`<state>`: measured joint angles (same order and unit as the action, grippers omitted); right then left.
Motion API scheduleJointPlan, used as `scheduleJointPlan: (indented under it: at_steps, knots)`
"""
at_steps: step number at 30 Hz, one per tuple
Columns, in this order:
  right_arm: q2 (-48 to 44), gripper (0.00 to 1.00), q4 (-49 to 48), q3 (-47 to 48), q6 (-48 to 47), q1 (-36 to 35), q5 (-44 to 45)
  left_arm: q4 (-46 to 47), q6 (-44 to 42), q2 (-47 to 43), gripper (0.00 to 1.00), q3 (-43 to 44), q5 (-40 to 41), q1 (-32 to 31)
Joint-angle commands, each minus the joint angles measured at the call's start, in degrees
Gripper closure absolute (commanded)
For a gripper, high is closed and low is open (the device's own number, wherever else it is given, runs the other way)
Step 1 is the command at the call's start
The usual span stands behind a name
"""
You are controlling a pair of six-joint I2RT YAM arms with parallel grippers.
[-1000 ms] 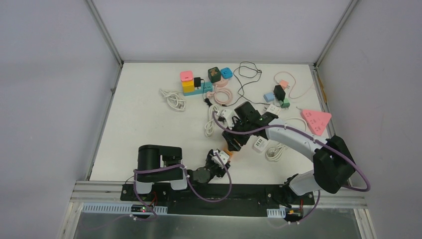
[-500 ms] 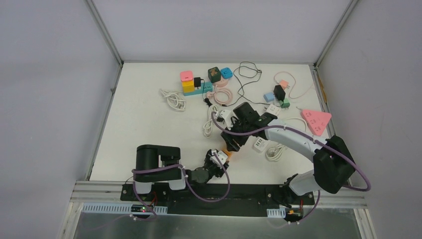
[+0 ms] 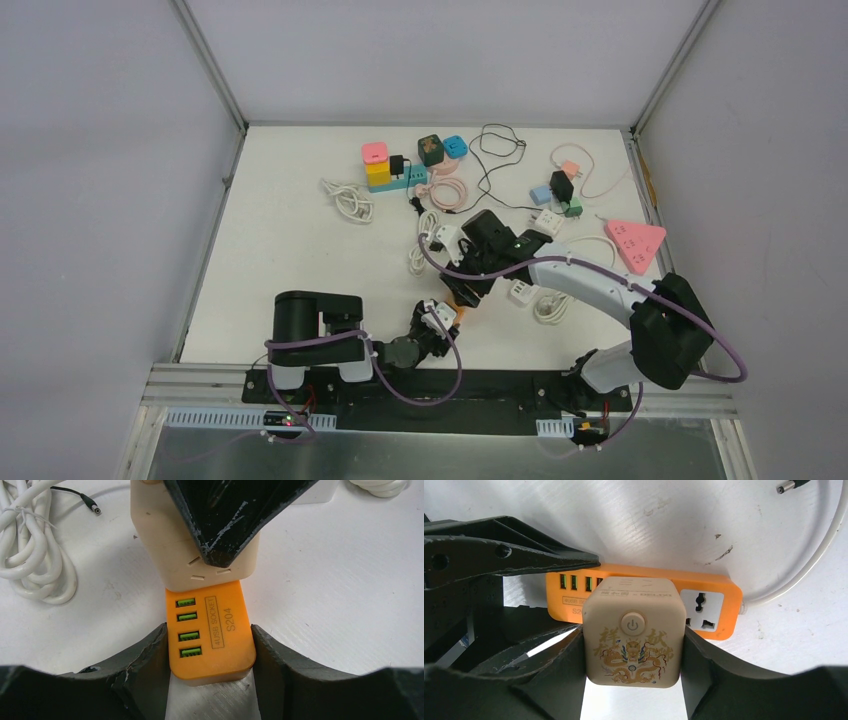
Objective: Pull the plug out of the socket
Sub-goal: Remove the plug from the socket.
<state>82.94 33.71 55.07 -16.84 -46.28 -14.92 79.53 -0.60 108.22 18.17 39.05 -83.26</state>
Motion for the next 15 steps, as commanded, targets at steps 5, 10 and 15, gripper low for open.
scheduleJointPlan:
  at_steps: [5,10,15]
  knots:
    - [0.0,1.0,2.0,0.8,0.1,4.9,-3.2,1.7,2.3,0.0,1.0,-0.1,-0.2,0.5]
    - [-0.3,1.0,2.1,0.4,0.2,5.7,-6.4,1.7,2.9,0.3,1.0,0.0,-1.6,1.0]
    - [0.5,1.0,2.5,0.4,-1.7,0.0,-9.4,1.7,3.7,0.3,1.0,0.0,-1.9,1.1]
